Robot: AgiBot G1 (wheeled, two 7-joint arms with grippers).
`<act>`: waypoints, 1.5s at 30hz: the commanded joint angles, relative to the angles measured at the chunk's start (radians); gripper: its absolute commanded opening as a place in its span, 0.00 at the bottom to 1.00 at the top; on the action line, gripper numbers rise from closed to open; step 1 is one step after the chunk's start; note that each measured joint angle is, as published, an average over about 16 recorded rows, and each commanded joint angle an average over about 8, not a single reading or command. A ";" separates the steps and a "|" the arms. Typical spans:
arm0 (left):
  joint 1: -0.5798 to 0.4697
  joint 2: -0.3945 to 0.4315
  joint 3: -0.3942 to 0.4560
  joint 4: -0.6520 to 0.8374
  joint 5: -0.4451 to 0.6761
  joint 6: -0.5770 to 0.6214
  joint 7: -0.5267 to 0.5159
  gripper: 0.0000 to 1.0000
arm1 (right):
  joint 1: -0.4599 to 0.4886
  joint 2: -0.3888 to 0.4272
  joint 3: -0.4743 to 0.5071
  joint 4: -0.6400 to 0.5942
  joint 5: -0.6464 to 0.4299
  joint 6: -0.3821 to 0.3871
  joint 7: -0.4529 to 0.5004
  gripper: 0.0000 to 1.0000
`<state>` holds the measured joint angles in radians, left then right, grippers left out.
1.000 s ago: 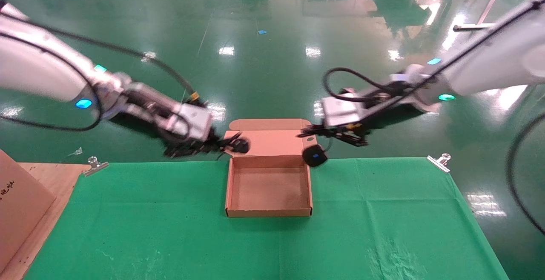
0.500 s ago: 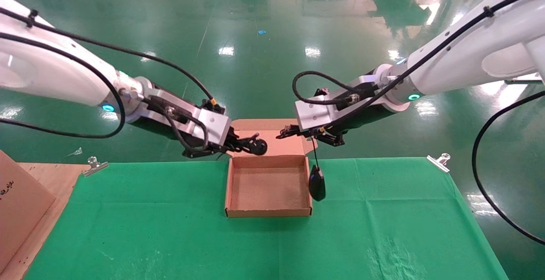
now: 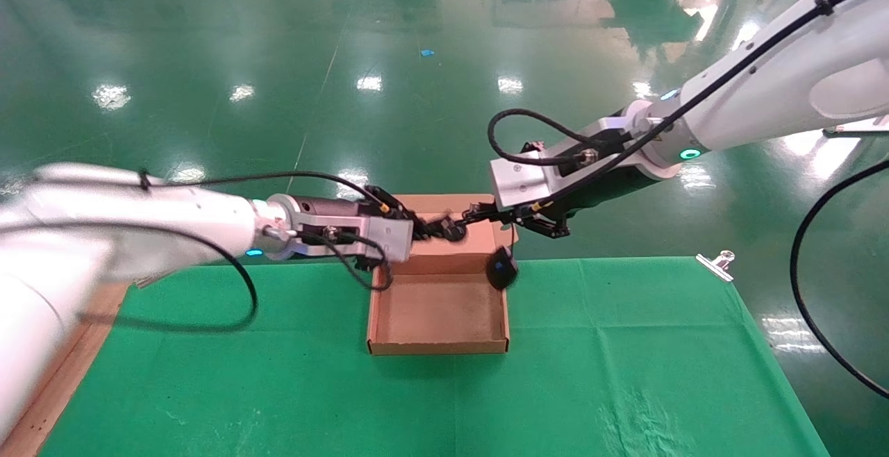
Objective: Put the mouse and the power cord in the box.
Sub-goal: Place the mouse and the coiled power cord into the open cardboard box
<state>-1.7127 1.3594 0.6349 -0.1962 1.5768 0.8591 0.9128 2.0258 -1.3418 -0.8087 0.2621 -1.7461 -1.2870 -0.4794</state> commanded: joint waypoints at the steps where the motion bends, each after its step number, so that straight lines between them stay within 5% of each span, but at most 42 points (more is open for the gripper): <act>1: 0.042 0.010 -0.020 -0.005 -0.029 -0.111 0.012 0.00 | 0.003 0.003 -0.003 -0.007 0.005 -0.004 -0.008 0.00; 9: 0.198 0.016 0.086 -0.154 -0.093 -0.250 -0.012 0.00 | -0.013 0.016 -0.004 -0.066 0.015 -0.009 -0.066 0.00; 17: 0.244 0.013 0.251 -0.199 -0.102 -0.316 -0.089 0.97 | -0.021 0.017 -0.003 -0.118 0.021 -0.001 -0.109 0.00; 18: 0.243 0.012 0.266 -0.201 -0.106 -0.320 -0.100 1.00 | -0.021 0.017 -0.003 -0.123 0.022 -0.001 -0.114 0.00; 33: 0.217 0.009 0.430 -0.230 -0.187 -0.365 -0.191 1.00 | -0.022 -0.003 0.000 -0.147 0.037 0.010 -0.132 0.00; 45: 0.137 -0.075 0.389 -0.148 -0.346 -0.226 -0.198 1.00 | -0.060 -0.028 -0.049 0.033 0.054 0.061 -0.033 0.00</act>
<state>-1.5677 1.2628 1.0168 -0.3617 1.2213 0.6681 0.7337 1.9582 -1.3685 -0.8659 0.3019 -1.6868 -1.2110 -0.5047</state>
